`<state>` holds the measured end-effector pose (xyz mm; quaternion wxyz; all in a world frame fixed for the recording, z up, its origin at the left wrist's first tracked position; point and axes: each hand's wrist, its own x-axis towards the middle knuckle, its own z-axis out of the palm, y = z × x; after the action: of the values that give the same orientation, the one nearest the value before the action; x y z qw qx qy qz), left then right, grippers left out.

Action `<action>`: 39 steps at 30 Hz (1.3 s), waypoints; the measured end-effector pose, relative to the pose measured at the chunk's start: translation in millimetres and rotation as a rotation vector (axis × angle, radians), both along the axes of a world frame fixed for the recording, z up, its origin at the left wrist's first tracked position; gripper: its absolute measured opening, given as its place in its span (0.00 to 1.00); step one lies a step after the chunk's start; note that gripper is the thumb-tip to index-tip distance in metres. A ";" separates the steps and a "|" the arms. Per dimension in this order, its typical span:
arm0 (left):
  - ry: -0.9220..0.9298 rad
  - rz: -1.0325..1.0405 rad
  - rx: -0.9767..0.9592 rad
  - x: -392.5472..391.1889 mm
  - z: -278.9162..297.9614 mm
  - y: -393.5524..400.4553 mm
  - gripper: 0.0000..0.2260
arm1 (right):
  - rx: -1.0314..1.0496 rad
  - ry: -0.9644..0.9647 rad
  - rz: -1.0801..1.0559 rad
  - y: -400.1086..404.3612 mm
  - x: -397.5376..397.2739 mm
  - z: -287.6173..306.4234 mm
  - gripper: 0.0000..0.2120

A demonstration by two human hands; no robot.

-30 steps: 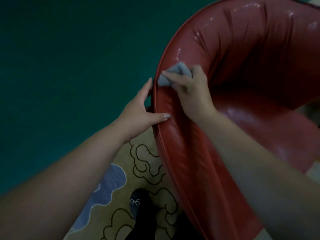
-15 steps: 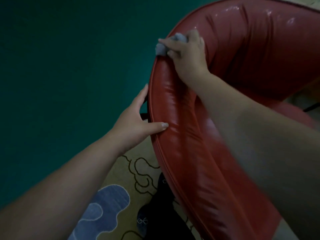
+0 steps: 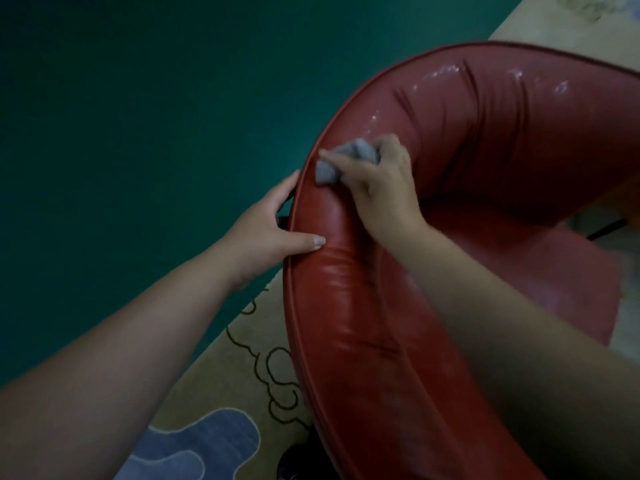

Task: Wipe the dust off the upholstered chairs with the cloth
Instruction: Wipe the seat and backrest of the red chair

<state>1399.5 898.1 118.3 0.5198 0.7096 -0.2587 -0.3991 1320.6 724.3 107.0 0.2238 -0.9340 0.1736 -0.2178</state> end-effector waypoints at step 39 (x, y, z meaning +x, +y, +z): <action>-0.002 -0.501 -0.050 133.3 -6.6 -166.7 0.42 | 0.127 -0.085 -0.701 -120.6 74.1 4.9 0.16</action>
<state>1532.8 731.4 111.8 0.4218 0.6106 -0.4370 -0.5082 1394.7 603.6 111.9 0.2000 -0.7921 0.4869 -0.3089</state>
